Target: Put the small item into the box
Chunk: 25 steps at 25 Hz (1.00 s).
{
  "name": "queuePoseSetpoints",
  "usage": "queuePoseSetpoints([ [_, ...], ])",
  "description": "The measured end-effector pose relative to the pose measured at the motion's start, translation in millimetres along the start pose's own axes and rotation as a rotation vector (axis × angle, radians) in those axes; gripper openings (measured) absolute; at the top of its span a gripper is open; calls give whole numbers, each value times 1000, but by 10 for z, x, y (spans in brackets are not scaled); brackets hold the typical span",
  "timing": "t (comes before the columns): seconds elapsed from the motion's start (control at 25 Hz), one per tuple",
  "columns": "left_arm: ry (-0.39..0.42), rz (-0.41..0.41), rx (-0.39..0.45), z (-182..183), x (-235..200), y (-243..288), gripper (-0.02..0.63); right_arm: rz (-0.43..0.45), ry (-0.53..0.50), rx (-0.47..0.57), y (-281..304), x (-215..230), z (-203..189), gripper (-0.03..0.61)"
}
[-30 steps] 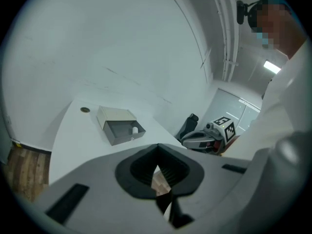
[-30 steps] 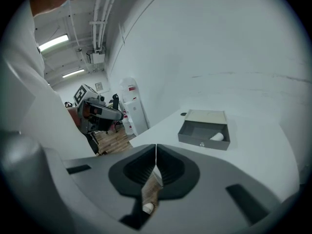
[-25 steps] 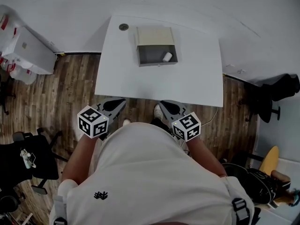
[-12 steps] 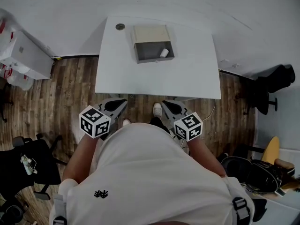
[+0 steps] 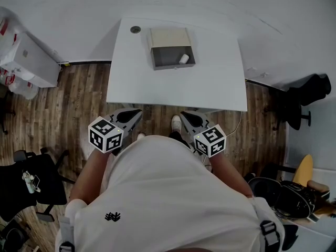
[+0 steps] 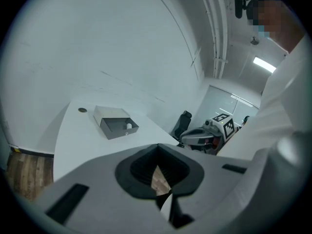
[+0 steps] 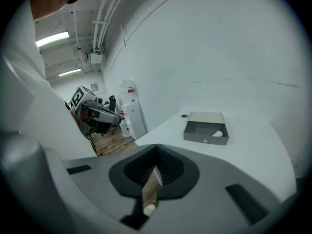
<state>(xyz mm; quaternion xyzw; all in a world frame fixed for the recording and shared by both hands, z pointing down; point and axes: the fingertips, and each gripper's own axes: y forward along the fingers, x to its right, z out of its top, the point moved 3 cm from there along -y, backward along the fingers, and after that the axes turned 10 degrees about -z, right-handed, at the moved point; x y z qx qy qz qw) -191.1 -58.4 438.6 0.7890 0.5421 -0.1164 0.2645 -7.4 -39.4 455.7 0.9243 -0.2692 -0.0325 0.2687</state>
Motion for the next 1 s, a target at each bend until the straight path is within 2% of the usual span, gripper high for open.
queuePoseSetpoints([
  [0.76,-21,22,-44,-47,-25,268,6,8,26,-13,-36,237,-166,6],
  [1.0,-27,34,-51,28,-106,603,6,7,27,-19,-68,552,-185,6],
])
